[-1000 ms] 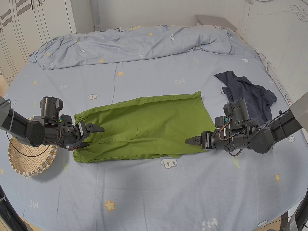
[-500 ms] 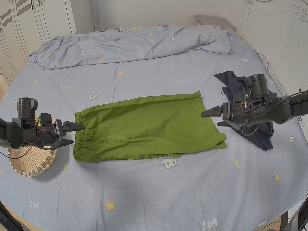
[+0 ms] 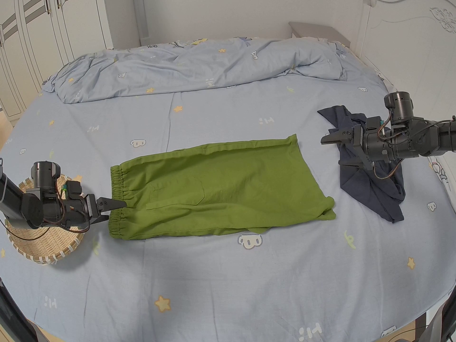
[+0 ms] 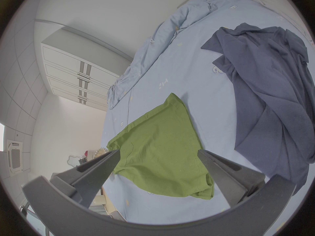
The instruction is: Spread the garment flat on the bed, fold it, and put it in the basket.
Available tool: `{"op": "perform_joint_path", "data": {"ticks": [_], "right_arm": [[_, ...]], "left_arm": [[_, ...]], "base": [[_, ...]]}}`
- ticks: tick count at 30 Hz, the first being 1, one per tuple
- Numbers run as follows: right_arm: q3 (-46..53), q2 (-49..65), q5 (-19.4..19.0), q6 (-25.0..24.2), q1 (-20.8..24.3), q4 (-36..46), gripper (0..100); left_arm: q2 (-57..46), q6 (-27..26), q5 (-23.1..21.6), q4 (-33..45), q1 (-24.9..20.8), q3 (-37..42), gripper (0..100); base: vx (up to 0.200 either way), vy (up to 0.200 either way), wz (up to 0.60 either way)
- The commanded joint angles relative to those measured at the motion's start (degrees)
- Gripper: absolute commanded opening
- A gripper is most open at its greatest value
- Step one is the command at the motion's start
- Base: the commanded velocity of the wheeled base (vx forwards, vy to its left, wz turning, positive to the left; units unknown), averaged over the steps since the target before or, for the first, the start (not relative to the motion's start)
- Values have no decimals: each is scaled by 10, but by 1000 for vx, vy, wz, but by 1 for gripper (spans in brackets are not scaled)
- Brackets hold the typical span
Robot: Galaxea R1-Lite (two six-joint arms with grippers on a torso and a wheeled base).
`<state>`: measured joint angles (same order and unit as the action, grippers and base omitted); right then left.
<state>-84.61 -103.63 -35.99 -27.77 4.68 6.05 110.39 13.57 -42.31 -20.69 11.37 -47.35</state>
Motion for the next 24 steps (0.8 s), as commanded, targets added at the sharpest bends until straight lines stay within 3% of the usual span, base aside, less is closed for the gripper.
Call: {"op": "perform_joint_path", "data": {"ticks": [1,5,24], "right_arm": [[1,-4,0,0,0,0,100],[2,-4,0,0,0,0,100],[1,-6,0,1,0,-1,100]], "left_arm": [[47,4,12,-14,-14,-9,100],[61,6,31,-15,-31,-23,100],[91,23,27,-16,-32,-58,100]], "base": [[0,0,0],[0,0,0],[0,0,0]]}}
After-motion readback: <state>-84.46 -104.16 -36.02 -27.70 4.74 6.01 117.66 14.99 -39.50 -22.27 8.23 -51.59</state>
